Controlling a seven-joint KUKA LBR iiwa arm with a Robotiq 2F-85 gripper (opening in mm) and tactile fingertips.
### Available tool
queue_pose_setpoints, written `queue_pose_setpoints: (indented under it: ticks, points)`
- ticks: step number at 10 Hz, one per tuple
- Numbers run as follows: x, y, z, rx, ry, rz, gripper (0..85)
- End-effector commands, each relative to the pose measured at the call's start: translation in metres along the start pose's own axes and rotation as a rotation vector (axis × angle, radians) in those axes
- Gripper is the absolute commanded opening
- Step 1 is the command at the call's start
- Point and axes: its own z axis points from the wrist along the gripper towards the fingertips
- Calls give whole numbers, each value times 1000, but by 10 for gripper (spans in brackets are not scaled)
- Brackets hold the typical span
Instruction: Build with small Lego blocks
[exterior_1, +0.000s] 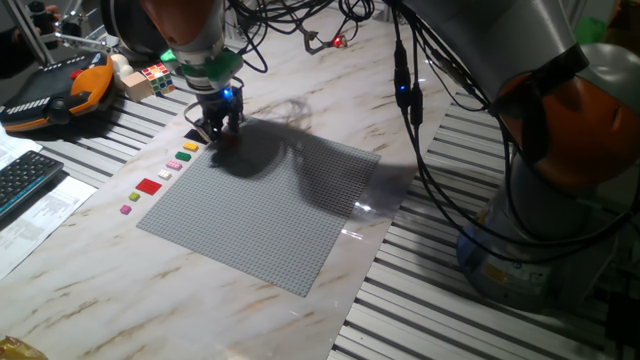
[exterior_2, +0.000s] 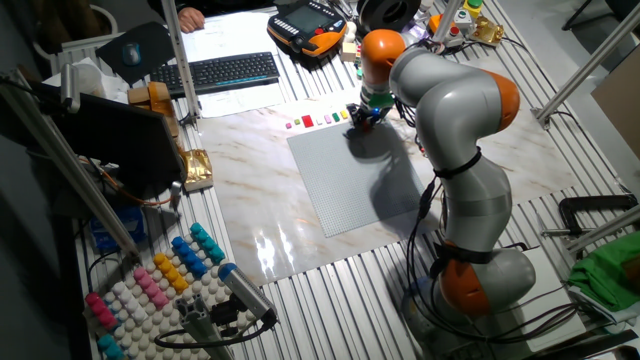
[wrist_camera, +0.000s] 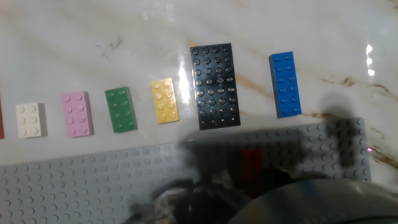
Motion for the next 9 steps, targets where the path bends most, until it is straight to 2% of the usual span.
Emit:
queue_pose_setpoints:
  ticks: [1, 5, 7, 9]
  points:
    - [0, 0, 0, -2, 0, 0, 380]
    - [2, 0, 4, -9, -4, -6, 270]
    - [3, 0, 3, -13, -7, -17, 173]
    - [4, 1, -4, -8, -1, -27, 177]
